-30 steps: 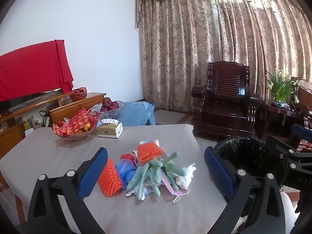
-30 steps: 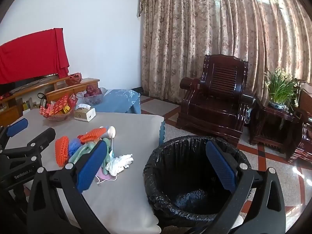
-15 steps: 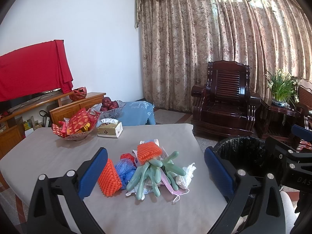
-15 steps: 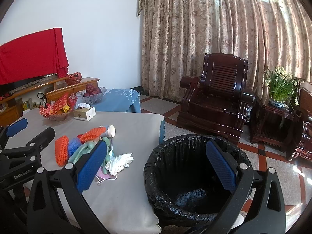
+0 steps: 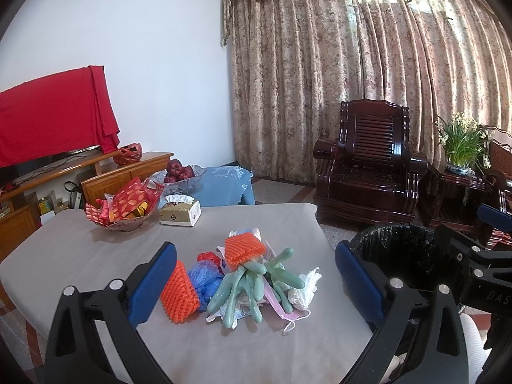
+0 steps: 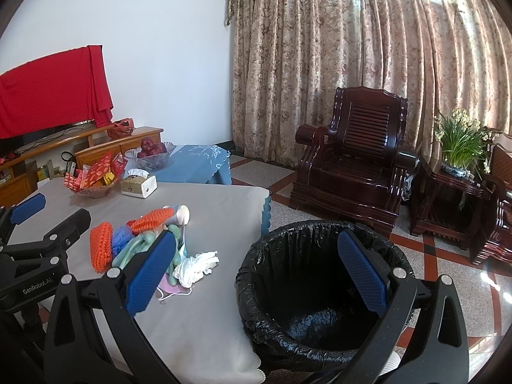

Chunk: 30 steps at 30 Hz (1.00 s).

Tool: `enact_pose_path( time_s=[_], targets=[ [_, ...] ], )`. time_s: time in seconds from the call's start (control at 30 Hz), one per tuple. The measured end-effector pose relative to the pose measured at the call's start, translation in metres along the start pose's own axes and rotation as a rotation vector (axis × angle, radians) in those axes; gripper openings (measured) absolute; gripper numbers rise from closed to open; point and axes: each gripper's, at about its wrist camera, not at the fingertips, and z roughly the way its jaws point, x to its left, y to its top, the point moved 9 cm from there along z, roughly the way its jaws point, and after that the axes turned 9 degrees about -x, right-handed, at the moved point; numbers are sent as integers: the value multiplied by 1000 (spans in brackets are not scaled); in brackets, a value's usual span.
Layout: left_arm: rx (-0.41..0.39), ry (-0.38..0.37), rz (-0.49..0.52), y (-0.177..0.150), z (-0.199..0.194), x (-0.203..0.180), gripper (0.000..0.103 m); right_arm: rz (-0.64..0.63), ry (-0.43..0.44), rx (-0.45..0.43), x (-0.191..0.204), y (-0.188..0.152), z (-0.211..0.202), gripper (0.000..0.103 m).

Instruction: Collect trash

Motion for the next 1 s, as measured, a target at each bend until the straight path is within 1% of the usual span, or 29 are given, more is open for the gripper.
enact_pose_path(
  time_s=[0.8,0.87,1.0],
  targets=[
    [5,0,0,-1,0,-1,97,0,-1,3,3,-1,2,98],
    [7,1,-1,-8,5,3,97,-1,0,2,3,-1,2,98],
    [7,1,-1,-12,9,5,97,-1,0,3,3,-1,3,98]
  ],
)
